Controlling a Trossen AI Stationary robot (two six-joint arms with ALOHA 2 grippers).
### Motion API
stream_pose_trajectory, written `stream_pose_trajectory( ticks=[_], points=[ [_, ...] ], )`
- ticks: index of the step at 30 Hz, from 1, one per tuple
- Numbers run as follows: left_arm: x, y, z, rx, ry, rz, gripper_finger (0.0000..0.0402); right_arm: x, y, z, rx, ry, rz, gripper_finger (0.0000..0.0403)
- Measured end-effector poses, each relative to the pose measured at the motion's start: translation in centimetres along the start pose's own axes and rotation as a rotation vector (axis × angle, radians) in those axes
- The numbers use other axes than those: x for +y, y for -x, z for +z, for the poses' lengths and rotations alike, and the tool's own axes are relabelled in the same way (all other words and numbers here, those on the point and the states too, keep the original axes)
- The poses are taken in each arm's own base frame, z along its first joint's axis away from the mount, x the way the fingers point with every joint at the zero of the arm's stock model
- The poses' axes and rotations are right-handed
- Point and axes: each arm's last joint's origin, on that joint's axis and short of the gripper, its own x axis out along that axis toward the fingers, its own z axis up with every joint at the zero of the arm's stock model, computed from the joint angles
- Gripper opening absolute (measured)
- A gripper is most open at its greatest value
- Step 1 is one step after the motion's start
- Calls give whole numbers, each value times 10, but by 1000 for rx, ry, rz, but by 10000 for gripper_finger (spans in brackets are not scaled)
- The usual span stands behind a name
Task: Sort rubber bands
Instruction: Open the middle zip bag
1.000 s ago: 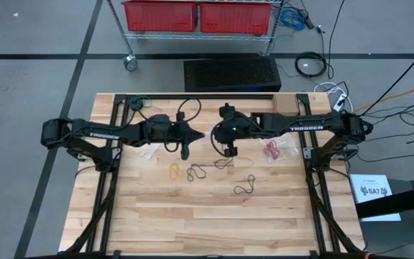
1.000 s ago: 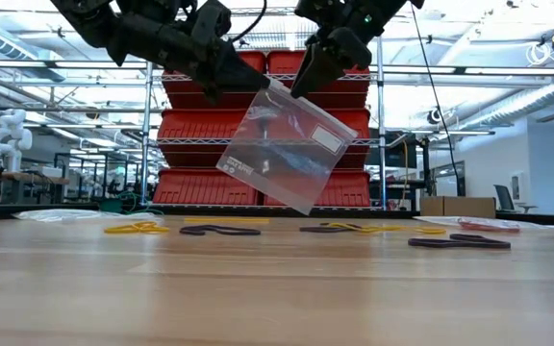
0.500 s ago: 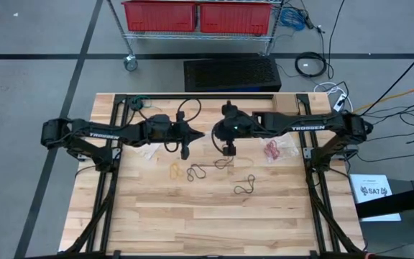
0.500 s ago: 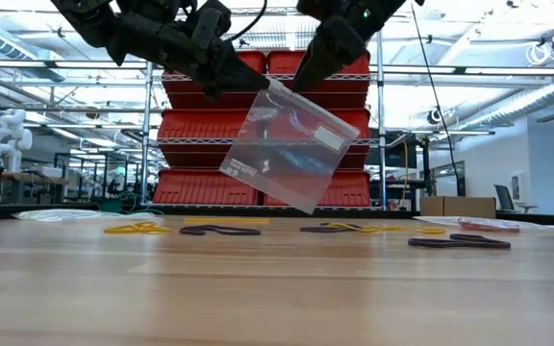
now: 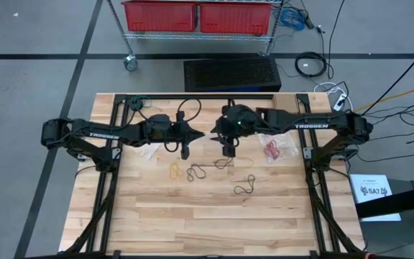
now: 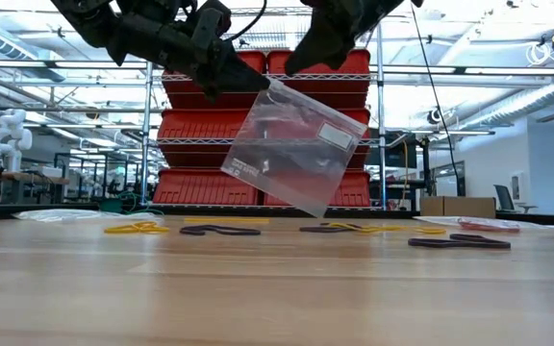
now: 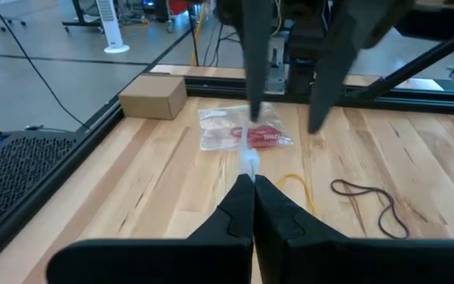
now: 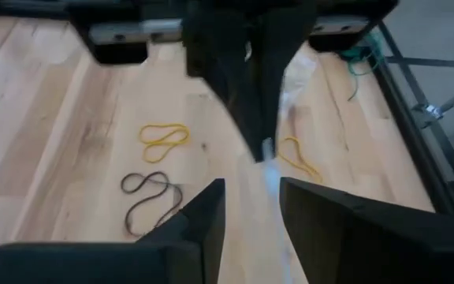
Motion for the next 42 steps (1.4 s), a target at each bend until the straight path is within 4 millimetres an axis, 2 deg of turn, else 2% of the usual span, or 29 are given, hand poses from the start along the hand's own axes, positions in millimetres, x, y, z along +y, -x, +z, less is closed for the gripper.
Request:
stream_pose_trajectory(
  ticks=[7,14,17,20,26,34,42],
  points=[
    [-1,0,1,-5,-1,-2,0,-7,-3,-1,-4,-15,-12,111],
    [-1,0,0,-4,-1,-2,0,-7,-21,-4,3,-11,8,110],
    [-1,0,0,-2,-1,-2,0,-8,-22,-4,-4,-10,7,107],
    [-1,0,0,-2,-1,-2,0,-10,-22,-5,-1,-17,2,89],
    [-1,0,0,1,-1,-2,0,-12,-23,-8,25,-23,2,11],
    [-1,1,1,-4,-2,-1,0,-12,-23,-13,83,-28,2,5],
    [-1,14,13,-44,-31,8,0,-12,-21,-21,171,-32,-17,1]
  ],
)
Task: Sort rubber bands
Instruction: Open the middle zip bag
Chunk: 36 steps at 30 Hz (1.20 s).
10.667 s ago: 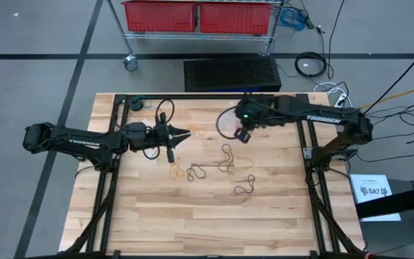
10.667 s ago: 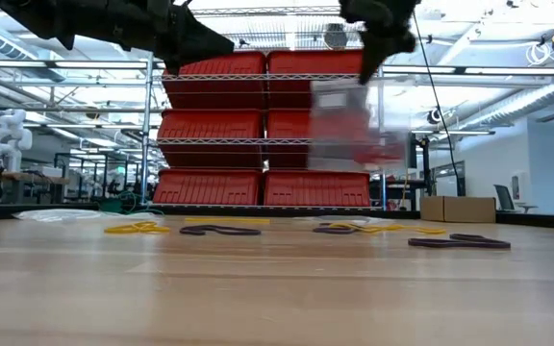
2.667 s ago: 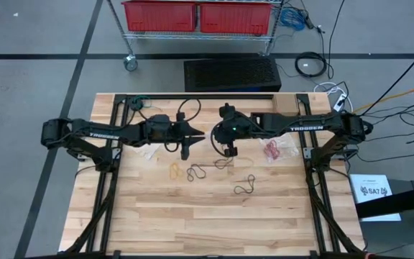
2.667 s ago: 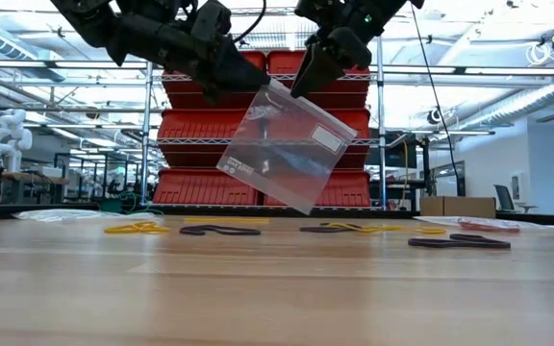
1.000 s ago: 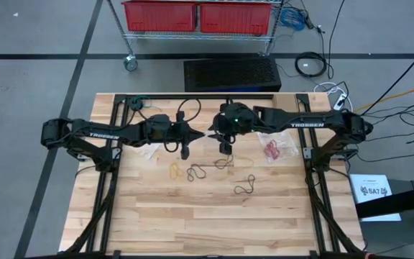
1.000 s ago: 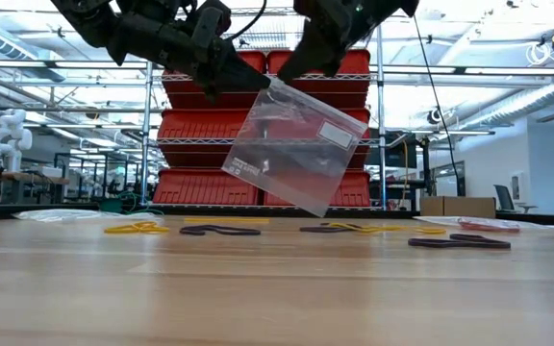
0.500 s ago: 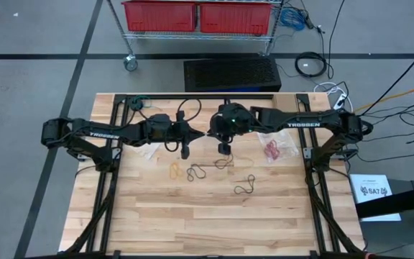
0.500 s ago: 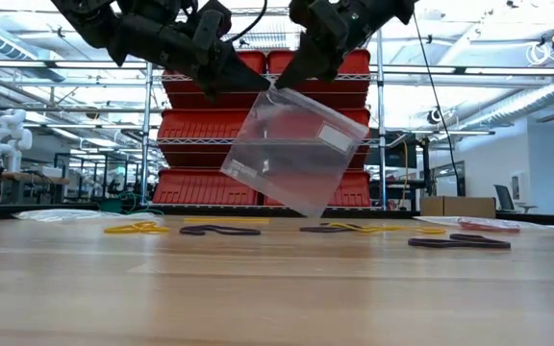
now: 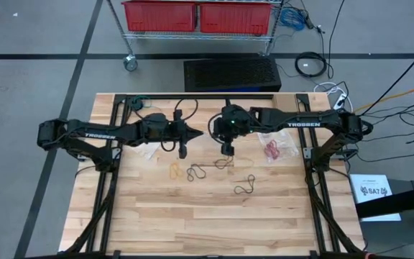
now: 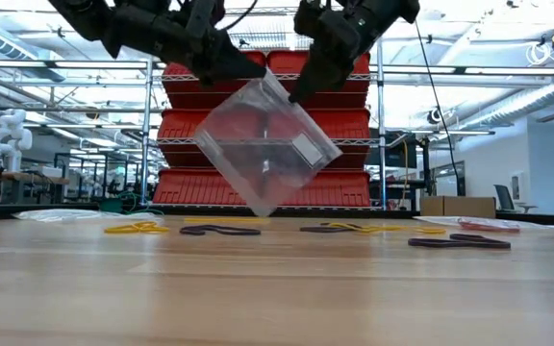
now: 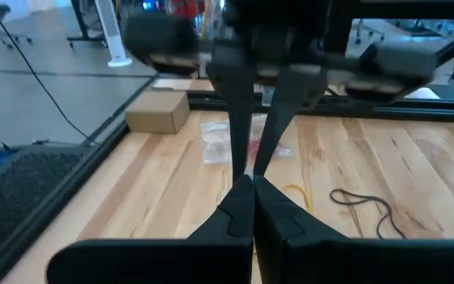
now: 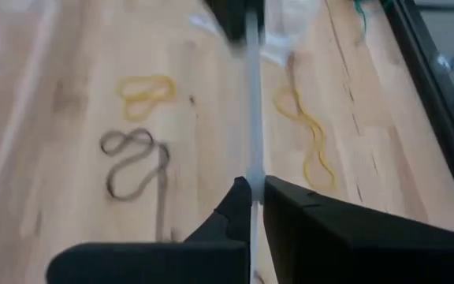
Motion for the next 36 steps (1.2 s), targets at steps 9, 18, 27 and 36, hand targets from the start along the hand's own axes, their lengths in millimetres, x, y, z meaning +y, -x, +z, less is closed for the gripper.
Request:
stream_pose_trajectory(
  ticks=[9,18,27,36],
  points=[
    [2,14,10,-24,-8,39,0,1,0,-16,161,-25,-15,0],
    [0,11,-2,91,5,26,22,5,0,-16,164,-6,-24,0],
    [-1,-2,-13,121,108,-13,150,14,0,-13,139,27,-4,0],
    [-2,-18,-22,113,142,-35,213,14,0,-11,128,32,-2,0]
  ],
)
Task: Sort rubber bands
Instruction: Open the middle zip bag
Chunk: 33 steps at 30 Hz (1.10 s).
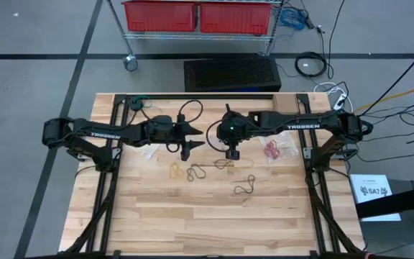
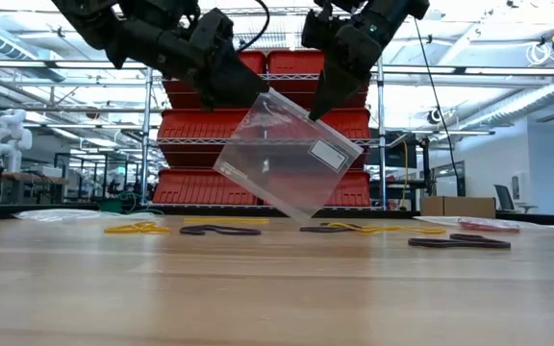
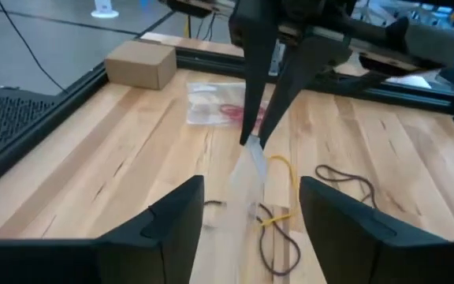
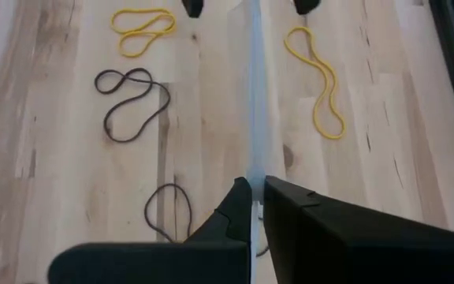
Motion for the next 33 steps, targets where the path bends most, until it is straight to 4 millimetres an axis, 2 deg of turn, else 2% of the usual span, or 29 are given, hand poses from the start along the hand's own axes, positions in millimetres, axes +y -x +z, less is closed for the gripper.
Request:
stream_pose_trajectory(
  ticks=[3,6,9,13,15,23,33],
  points=[
    [0,-6,2,10,1,0,211,0,0,0,-2,1,0,0],
    [1,-12,4,20,-4,1,185,0,0,1,-7,4,-1,0],
    [1,-13,2,48,-40,2,131,0,0,1,-7,4,-2,0],
    [1,-12,1,66,-74,-4,35,0,0,1,-7,9,-2,0],
    [0,-12,2,58,-80,-12,11,0,0,1,-7,12,-2,0],
    [0,-9,5,42,-86,-15,4,0,5,-1,14,-3,1,0],
    [-2,14,24,-30,-129,20,2,1,8,-10,105,-28,5,0]
  ],
)
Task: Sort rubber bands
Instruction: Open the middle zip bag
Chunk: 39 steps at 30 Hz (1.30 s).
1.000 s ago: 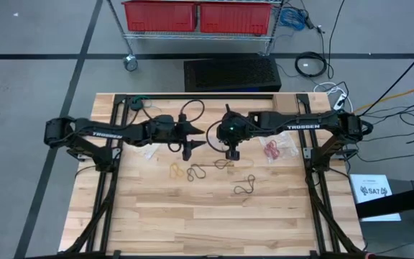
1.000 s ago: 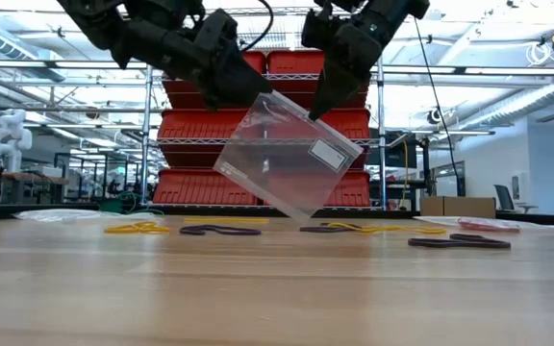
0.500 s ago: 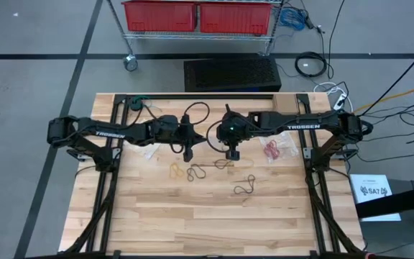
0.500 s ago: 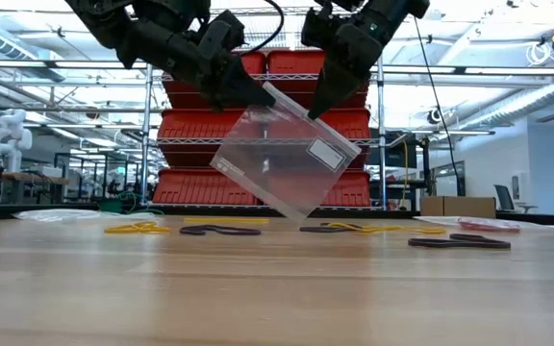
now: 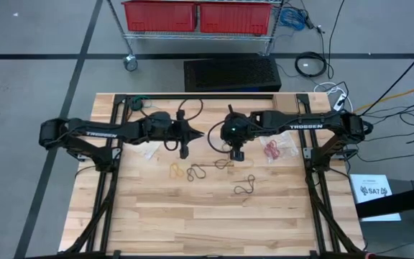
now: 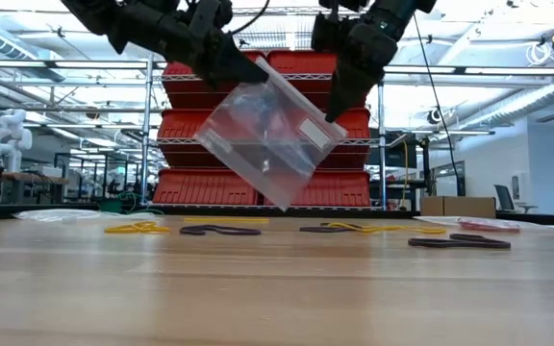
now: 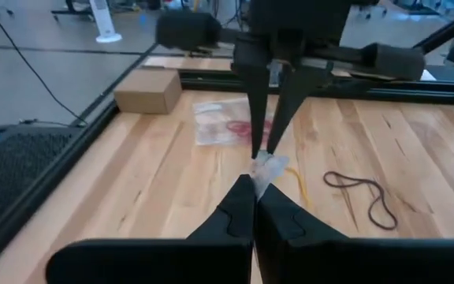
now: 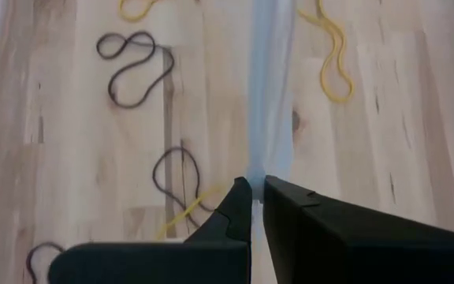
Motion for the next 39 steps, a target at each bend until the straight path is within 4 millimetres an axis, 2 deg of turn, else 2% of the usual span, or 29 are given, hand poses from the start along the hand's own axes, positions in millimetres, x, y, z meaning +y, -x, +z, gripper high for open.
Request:
stream_pose_trajectory(
  ticks=[7,10,17,22,27,33,39],
  points=[
    [0,8,3,6,-6,17,1,0,0,-4,40,-36,-21,0],
    [0,8,2,21,-4,20,1,-1,4,-4,32,-47,-59,13],
    [0,8,0,36,-1,21,0,-3,39,-6,-65,-105,-80,64],
    [0,8,0,36,24,22,0,1,56,2,-204,-81,-76,62],
    [0,8,0,35,24,21,0,13,46,19,-324,41,-70,8],
    [0,8,0,37,24,19,0,11,24,26,-323,57,-80,2],
    [0,8,0,38,24,14,0,8,19,31,-349,62,-95,1]
  ],
)
